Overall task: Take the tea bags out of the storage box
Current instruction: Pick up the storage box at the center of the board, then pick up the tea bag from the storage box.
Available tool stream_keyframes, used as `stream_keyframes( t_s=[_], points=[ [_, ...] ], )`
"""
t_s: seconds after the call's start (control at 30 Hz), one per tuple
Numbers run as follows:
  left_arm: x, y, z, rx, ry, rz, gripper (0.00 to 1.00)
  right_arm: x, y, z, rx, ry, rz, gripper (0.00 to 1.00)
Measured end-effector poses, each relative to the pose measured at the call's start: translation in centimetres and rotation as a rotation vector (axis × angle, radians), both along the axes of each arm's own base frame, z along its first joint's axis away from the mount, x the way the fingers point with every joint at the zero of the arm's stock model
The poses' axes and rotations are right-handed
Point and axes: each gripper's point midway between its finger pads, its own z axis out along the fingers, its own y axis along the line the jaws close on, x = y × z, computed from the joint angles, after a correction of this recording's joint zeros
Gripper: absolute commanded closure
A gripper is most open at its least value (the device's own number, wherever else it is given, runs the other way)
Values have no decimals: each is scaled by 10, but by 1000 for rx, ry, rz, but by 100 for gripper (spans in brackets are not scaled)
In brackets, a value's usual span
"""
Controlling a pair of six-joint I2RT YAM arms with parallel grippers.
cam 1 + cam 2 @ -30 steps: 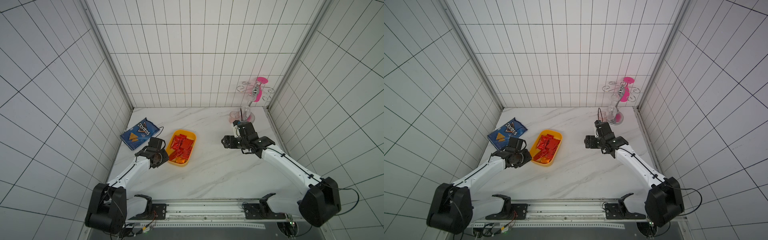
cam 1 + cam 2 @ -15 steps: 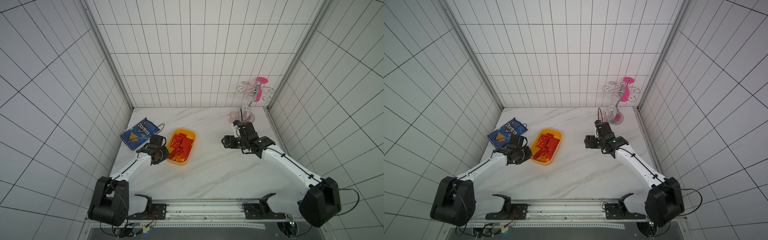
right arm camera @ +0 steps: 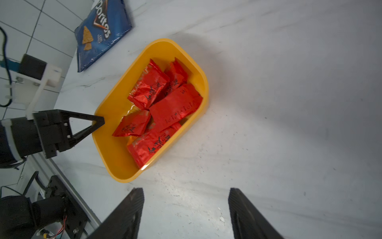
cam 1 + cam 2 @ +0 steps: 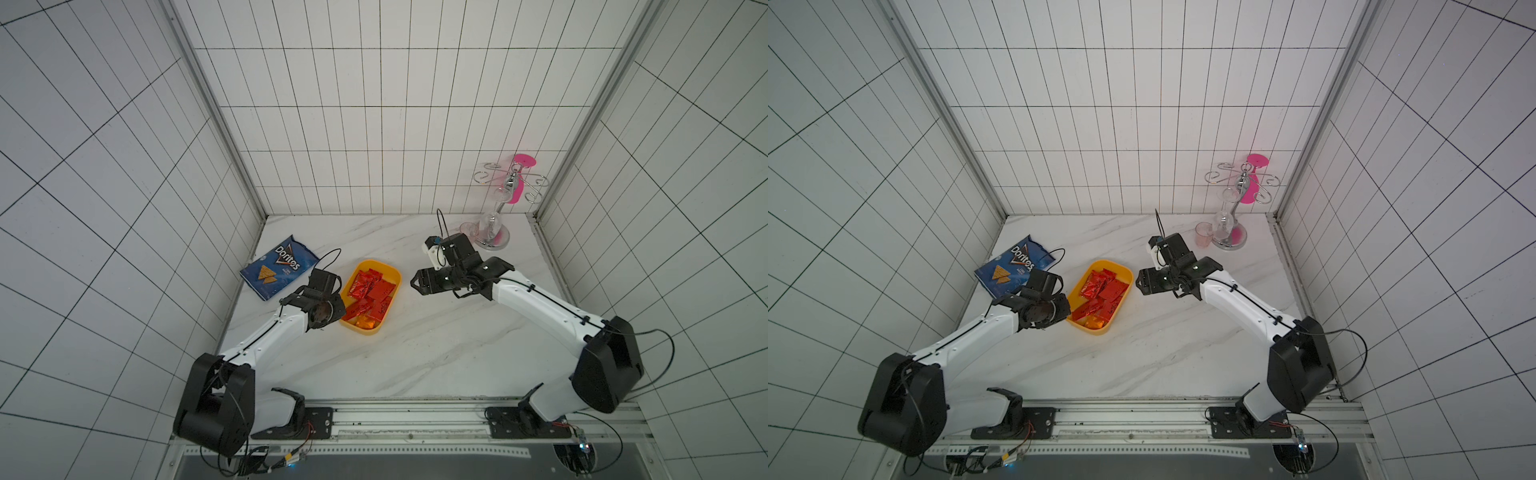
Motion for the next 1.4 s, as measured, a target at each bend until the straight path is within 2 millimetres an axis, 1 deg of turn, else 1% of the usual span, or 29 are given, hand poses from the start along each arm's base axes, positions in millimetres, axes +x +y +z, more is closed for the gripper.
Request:
stream_keyframes(
  t_s=[0.1,0.17,0.27,0.37,0.5,0.6,0.63,0.77,0.87,1.13,1.23,1.4],
  points=[
    [0,0,2,-1,-5,-6,100,6,39,3,23,7,63,38],
    [-1,-1,5,-5,-12,-13,100,11,61,-3,29,21,93,40],
    [-2,-2,13,-12,-38,-29,100,21,84,-17,28,35,152,39],
    [-4,-4,20,-25,-62,-45,100,27,99,-34,2,24,240,38],
    [-6,-6,19,-33,-60,-64,100,29,107,-53,-52,-10,374,38],
    [-7,-8,18,-37,-54,-74,100,34,113,-56,-84,-47,445,39],
    [-7,-8,17,-37,-51,-77,100,37,116,-56,-90,-64,465,41],
    [-7,-9,9,-32,-27,-83,100,43,123,-57,-109,-104,522,43],
    [-8,-9,4,-28,-9,-83,100,48,127,-65,-121,-111,543,44],
    [-7,-9,1,-26,0,-83,100,61,134,-100,-176,-94,553,47],
    [-5,-9,0,-27,-3,-83,100,68,139,-104,-185,-103,546,49],
    [-5,-10,-1,-28,-3,-83,100,82,145,-105,-199,-144,527,52]
  ],
)
